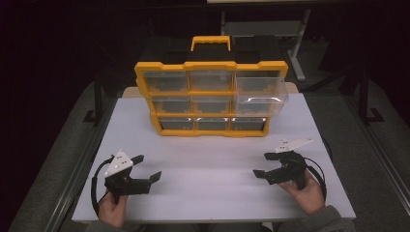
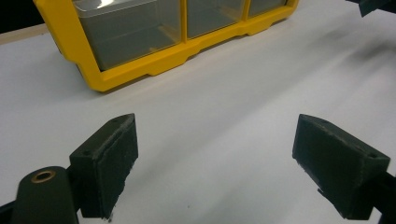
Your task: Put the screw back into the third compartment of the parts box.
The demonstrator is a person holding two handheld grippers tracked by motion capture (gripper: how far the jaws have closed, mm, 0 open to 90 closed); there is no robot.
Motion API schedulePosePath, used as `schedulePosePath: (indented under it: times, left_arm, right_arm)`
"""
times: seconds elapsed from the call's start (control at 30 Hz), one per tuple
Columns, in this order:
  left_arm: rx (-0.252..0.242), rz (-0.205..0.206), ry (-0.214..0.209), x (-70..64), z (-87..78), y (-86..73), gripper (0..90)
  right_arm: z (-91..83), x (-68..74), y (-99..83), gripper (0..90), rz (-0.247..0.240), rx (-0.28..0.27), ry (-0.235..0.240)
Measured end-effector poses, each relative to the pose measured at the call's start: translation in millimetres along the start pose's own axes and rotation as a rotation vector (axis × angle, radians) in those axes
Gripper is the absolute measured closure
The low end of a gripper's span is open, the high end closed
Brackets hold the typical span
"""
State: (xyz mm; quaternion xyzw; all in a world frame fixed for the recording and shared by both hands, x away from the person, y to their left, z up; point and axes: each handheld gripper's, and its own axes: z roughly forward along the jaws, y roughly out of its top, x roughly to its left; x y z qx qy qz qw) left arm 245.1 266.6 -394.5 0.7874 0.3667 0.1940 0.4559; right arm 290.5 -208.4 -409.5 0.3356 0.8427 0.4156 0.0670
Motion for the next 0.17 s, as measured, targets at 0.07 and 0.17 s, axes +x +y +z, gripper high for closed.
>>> schedulePosePath:
  times: [0.07, 0.17]
  left_arm:
    - [-0.002, 0.000, 0.001, 0.1, -0.1, 0.3, 14.0]
    - [0.007, 0.016, -0.001, 0.6, 0.4, 1.3, 14.0]
  right_arm:
    - [-0.3, 0.4, -0.4, 18.7, 0.000, -0.004, 0.007]
    - [-1.2, 1.1, -0.9, 17.4, -0.002, -0.009, 0.006]
